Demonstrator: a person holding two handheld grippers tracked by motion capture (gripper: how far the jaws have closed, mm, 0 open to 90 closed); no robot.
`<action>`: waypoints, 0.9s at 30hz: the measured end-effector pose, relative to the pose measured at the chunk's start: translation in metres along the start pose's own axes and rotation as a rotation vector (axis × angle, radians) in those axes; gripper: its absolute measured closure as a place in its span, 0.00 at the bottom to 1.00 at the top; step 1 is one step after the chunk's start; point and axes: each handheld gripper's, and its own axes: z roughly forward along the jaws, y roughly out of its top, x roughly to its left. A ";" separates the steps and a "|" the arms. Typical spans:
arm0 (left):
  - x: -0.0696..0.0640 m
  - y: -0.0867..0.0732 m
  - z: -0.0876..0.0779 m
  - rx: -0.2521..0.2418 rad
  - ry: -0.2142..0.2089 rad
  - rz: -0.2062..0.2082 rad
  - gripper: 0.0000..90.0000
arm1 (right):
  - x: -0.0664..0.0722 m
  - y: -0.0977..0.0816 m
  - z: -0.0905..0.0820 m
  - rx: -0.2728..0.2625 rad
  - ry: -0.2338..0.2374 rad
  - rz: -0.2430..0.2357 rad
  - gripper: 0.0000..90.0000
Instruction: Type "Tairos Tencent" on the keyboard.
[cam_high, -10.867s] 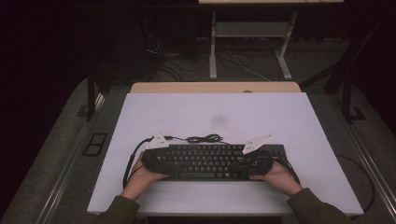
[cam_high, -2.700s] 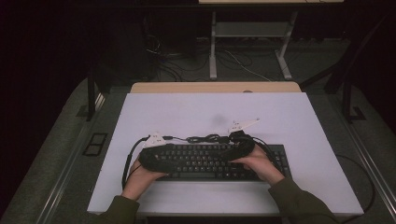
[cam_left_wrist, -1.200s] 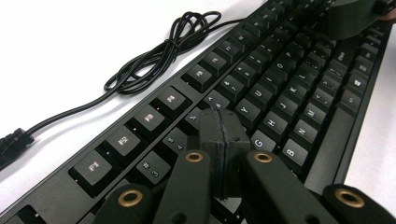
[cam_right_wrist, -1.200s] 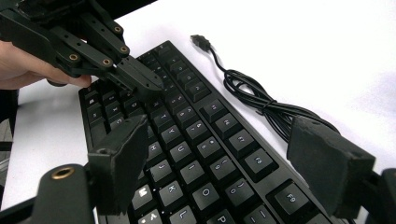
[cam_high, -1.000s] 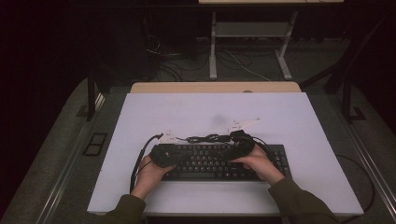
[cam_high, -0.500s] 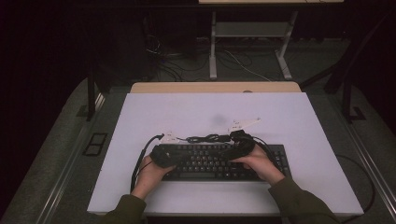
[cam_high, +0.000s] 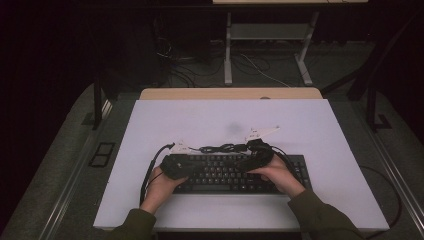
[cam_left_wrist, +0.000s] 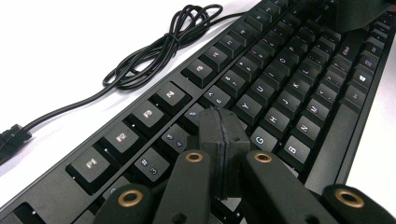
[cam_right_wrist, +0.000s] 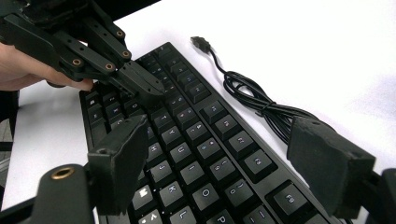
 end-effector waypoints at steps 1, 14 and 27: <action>0.000 0.000 0.000 -0.008 0.001 -0.005 0.99 | 0.000 0.000 0.000 0.000 0.000 0.001 0.23; -0.002 0.001 -0.011 -0.050 -0.011 -0.005 0.90 | 0.001 0.000 -0.004 0.002 0.003 -0.002 0.23; -0.005 -0.002 -0.021 -0.078 -0.012 0.013 0.62 | 0.003 -0.003 -0.009 0.019 -0.007 -0.011 0.26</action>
